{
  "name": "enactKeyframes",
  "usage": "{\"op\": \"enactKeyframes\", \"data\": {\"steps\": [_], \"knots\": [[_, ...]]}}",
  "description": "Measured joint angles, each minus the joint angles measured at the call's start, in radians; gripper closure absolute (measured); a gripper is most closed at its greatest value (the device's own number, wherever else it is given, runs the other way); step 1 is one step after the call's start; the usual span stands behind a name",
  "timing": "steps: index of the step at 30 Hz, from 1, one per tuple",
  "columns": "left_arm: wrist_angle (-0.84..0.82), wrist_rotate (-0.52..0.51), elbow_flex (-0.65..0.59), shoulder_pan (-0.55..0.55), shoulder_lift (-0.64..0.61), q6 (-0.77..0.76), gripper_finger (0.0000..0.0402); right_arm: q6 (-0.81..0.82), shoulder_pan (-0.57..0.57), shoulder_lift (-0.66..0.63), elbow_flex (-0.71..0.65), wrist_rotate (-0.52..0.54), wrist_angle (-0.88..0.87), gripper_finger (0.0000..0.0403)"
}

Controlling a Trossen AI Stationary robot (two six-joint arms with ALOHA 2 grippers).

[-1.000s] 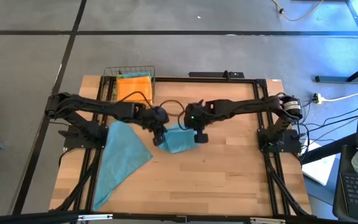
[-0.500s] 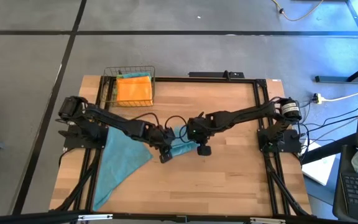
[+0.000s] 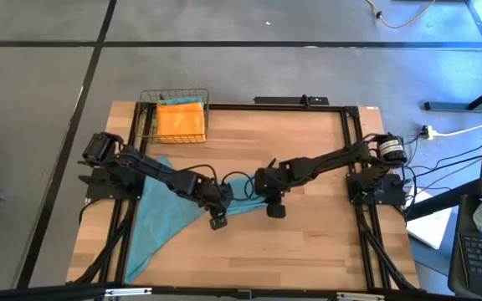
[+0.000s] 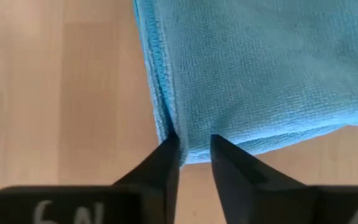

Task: Fold microfiber towels
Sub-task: Fold the right light blue microfiber cloth, then put the folded light blue microfiber cloth into the wire basket

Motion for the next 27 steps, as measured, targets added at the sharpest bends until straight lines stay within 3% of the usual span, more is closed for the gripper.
{"op": "enactKeyframes", "data": {"steps": [5, 14, 23, 27], "knots": [[-0.049, 0.012, -0.003, -0.028, -0.002, -0.027, 0.0355, 0.043, 0.006, 0.001, -0.007, 0.003, -0.044, 0.0273], [-0.156, -0.015, -0.001, -0.04, -0.047, -0.105, 0.0258, 0.069, -0.019, -0.125, -0.003, -0.009, -0.059, 0.0271], [-0.264, -0.107, -0.001, 0.003, -0.155, -0.192, 0.025, 0.097, -0.098, -0.199, -0.001, 0.055, -0.044, 0.0268], [-0.263, -0.123, -0.001, 0.027, -0.209, -0.289, 0.0251, 0.216, -0.177, -0.151, -0.022, -0.033, 0.019, 0.0239]]}}
